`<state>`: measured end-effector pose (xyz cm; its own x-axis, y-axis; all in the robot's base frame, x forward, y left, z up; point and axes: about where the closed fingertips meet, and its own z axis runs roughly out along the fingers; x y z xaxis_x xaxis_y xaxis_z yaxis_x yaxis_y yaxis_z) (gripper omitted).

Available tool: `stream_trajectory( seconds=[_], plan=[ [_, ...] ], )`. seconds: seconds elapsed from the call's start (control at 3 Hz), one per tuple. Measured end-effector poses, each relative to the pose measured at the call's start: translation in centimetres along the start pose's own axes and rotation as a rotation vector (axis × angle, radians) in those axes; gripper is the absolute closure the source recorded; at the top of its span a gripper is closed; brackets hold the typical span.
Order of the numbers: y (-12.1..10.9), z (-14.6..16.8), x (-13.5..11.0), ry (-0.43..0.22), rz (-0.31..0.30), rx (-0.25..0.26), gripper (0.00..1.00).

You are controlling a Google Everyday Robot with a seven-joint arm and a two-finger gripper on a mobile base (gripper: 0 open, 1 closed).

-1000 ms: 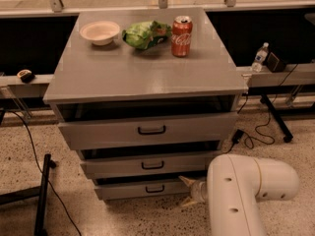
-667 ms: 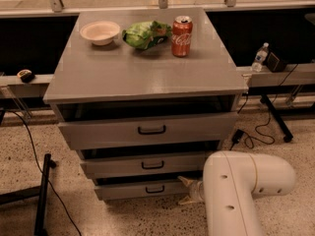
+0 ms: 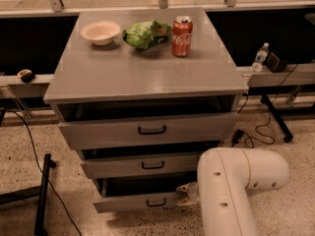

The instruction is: Open bottom drawer

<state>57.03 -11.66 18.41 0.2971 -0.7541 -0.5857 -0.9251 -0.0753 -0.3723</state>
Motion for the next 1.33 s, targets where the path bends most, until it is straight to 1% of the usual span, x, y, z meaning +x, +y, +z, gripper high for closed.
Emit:
stream_trajectory(
  seconds=[0.33, 0.67, 1.0, 1.33],
  plan=[
    [-0.1, -0.3, -0.3, -0.001, 0.001, 0.000, 0.40],
    [4.1, -1.4, -1.4, -0.026, 0.038, -0.063, 0.31],
    [10.1, -2.1, -2.4, -0.042, 0.121, -0.156, 0.15],
    [10.2, -2.4, -2.7, -0.042, 0.125, -0.158, 0.16]
  ],
)
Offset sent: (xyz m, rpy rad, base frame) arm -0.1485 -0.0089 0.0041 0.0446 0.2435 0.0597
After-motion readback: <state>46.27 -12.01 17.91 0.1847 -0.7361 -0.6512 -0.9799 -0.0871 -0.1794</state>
